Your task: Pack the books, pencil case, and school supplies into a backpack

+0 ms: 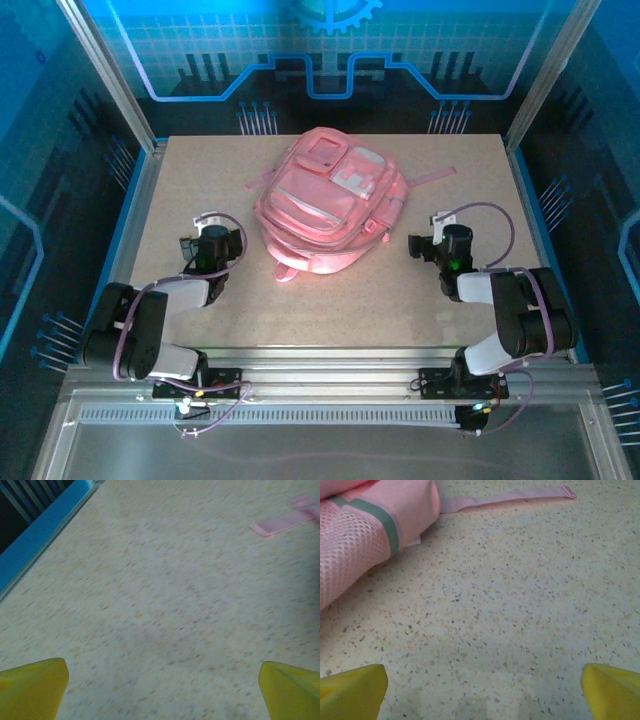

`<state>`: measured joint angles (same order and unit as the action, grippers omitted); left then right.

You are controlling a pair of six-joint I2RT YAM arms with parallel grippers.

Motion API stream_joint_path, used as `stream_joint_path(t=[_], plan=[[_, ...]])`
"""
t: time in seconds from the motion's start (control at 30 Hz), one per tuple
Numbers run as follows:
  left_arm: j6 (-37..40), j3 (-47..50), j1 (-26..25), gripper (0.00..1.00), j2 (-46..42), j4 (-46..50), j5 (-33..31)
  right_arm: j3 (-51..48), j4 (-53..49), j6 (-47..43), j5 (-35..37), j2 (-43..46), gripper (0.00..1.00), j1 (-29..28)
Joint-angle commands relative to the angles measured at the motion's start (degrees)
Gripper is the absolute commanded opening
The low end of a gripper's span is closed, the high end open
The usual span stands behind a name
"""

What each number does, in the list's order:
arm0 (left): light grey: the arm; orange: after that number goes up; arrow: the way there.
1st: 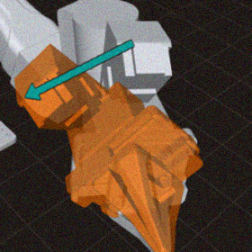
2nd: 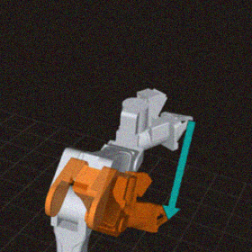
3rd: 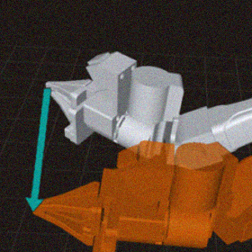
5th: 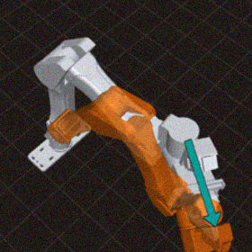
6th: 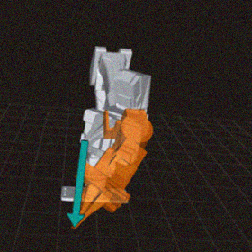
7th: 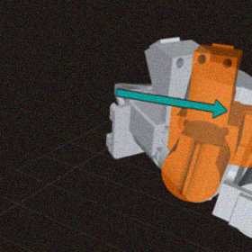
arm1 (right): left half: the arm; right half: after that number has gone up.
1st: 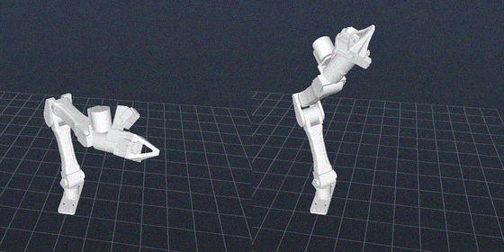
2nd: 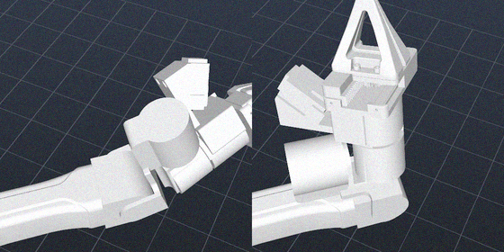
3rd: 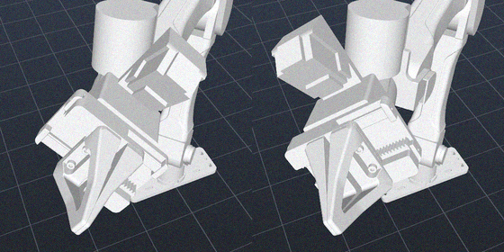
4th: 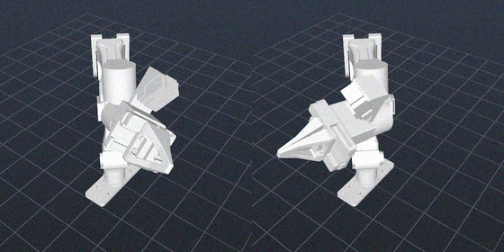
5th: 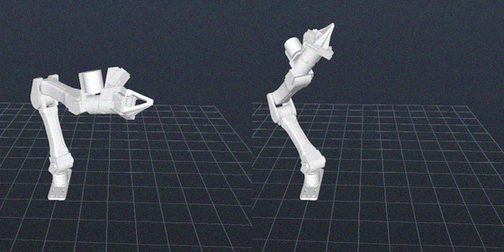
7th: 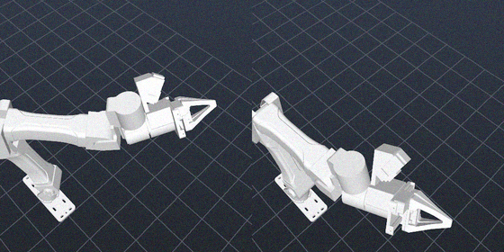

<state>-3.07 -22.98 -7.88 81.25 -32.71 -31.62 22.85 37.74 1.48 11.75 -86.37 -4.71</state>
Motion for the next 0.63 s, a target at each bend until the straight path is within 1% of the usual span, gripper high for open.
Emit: stream_joint_path(t=[0.0, 0.03, 0.07, 0.1, 0.13, 0.17, 0.2, 0.43, 0.6], plan=[[2.63, 1.60, 3.65, 0.98, 3.98, -18.00, 13.24, 0.50, 8.53, 0.67, 0.42, 0.09, 1.00, 0.32], [1.67, 2.64, 5.31, 0.99, 6.16, -21.65, 15.93, 0.73, 7.02, 0.81, 0.65, 0.44, 1.00, 0.29], [1.26, 3.90, 6.78, 0.99, 8.73, -27.42, 17.53, 0.65, 8.02, 0.74, 0.60, 0.19, 1.00, 0.30], [0.07, 4.57, 7.64, 0.99, 7.10, -25.93, 19.74, 0.77, 7.13, 0.82, 0.83, 0.38, 1.00, 0.11], [-0.52, 5.03, 8.18, 0.99, 6.48, -25.21, 20.63, 0.64, 7.83, 0.67, 0.86, 0.25, 1.00, 0.13], [-0.43, 5.97, 8.55, 0.99, 7.56, -28.78, 21.12, 0.81, 7.37, 0.64, 0.94, 0.35, 1.00, -0.02], [-0.19, 6.30, 8.55, 0.99, 7.76, -30.24, 20.93, 0.75, 7.59, 0.66, 0.95, 0.26, 1.00, 0.07], [0.44, 3.71, 7.80, 0.99, 7.50, -24.68, 19.58, 1.17, 6.91, 0.33, 0.02, 0.15, 1.00, 0.04], [0.79, 2.68, 7.49, 0.99, 7.52, -23.06, 19.49, 1.14, 7.00, -0.37, -0.94, 0.15, 1.00, -0.07]])
